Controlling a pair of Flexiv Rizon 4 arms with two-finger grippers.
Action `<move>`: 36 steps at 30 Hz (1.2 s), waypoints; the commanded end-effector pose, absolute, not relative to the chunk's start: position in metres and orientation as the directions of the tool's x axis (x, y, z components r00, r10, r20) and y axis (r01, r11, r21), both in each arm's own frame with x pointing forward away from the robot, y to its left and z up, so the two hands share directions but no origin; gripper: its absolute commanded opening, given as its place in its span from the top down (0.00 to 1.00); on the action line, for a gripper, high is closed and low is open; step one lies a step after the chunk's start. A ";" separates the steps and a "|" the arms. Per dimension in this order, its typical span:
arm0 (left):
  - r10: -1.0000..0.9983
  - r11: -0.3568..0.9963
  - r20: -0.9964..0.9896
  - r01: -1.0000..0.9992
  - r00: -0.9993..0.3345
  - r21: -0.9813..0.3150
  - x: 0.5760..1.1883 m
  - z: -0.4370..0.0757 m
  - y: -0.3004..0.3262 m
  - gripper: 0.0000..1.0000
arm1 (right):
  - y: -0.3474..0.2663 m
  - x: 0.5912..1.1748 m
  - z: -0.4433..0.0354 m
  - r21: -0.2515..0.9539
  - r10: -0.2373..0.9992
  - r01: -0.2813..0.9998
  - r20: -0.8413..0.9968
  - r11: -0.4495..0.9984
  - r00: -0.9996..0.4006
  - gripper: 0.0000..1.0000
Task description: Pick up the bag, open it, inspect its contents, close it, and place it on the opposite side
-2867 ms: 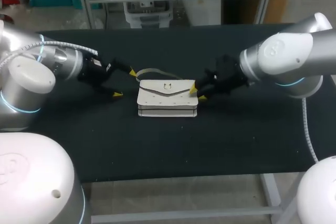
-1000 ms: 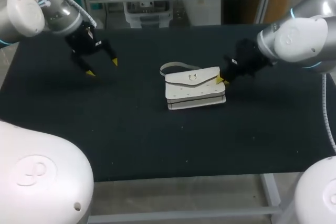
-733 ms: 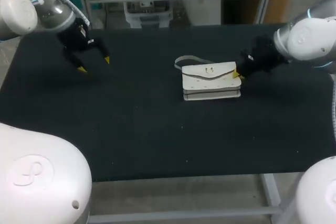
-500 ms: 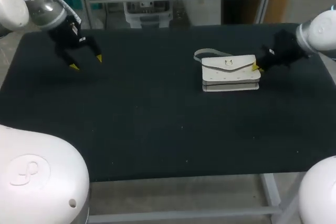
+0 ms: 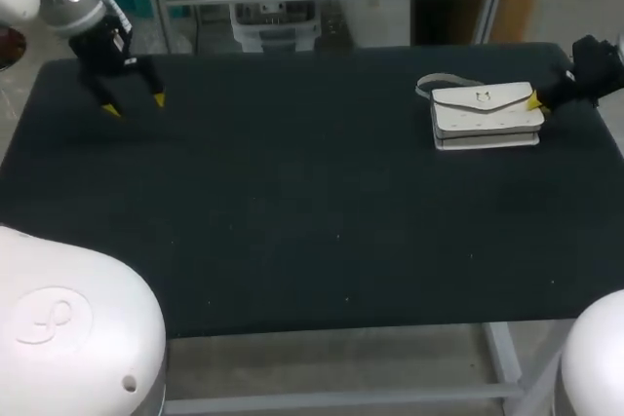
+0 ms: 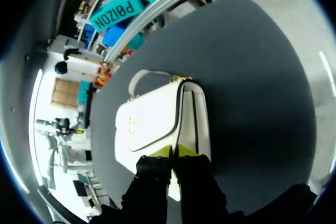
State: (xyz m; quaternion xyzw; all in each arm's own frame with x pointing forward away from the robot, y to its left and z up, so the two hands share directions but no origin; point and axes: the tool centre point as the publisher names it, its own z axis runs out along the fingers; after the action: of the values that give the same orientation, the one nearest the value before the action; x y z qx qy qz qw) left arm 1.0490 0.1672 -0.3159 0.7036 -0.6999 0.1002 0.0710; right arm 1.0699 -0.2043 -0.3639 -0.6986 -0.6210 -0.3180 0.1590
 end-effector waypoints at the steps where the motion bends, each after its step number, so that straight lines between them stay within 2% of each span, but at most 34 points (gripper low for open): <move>1: -0.974 -0.014 0.226 -1.000 0.016 0.013 1.058 -0.315 0.174 0.00 | -0.220 1.082 -0.361 0.106 0.730 0.989 0.684 -0.107 0.005 1.00; 12: -0.981 -0.012 0.192 -1.000 0.012 0.001 1.063 -0.309 0.196 0.00 | -0.245 1.106 -0.362 0.104 0.753 0.989 0.659 -0.103 0.009 1.00; 21: -0.984 0.009 0.179 -0.994 -0.028 -0.105 1.060 -0.298 0.193 0.00 | -0.266 1.116 -0.355 0.111 0.778 0.988 0.628 -0.108 0.015 1.00; 36: -0.983 0.013 0.178 -0.994 -0.033 -0.110 1.060 -0.296 0.193 0.00 | -0.295 1.142 -0.360 0.104 0.795 0.988 0.606 -0.113 0.027 1.00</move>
State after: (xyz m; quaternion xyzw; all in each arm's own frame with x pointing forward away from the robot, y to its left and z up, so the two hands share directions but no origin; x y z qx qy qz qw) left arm 1.0623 0.1933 -0.2955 0.6948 -0.7117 0.1003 0.0282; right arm 1.1322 -0.2879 -0.3549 -0.7018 -0.6342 -0.2878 0.1497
